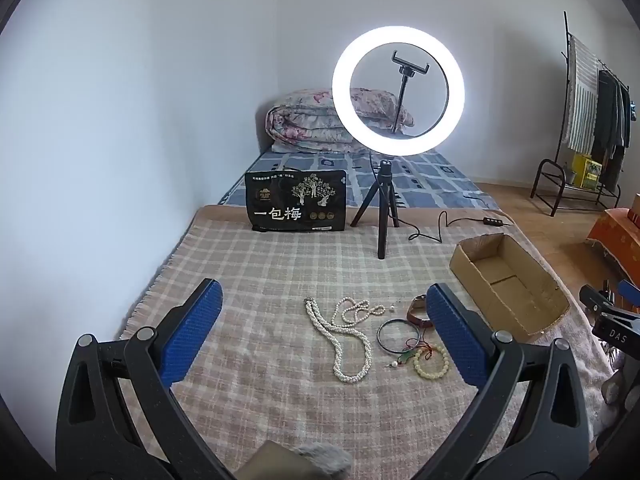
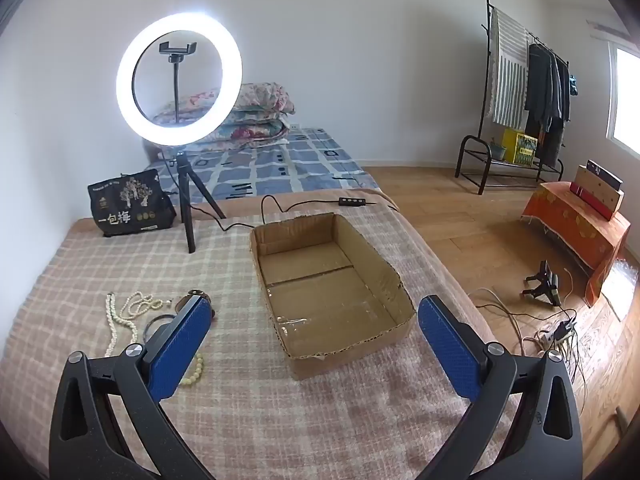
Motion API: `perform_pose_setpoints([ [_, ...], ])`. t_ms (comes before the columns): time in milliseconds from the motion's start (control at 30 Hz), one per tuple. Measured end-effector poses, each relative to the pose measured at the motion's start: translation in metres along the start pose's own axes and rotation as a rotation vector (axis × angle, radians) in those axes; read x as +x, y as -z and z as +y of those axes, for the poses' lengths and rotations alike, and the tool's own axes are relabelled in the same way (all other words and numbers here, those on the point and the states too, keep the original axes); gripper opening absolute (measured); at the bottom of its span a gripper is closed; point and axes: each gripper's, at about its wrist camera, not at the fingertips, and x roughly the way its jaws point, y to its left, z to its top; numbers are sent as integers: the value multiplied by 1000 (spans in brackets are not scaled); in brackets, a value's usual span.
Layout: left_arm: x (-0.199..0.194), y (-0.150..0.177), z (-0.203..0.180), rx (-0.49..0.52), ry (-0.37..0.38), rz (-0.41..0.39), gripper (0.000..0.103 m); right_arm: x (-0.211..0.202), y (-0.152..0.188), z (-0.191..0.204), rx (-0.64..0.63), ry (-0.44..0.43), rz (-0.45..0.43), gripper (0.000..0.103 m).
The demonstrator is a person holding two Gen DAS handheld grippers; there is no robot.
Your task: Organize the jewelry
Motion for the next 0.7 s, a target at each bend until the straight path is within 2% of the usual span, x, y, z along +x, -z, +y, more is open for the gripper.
perform_pose_setpoints([
  [433,10,-1,13,8,-2,29,103,1,0,0,3,5,1,103],
  [700,8,5,3,24,-10,29,103,1,1,0,1,1,1,103],
])
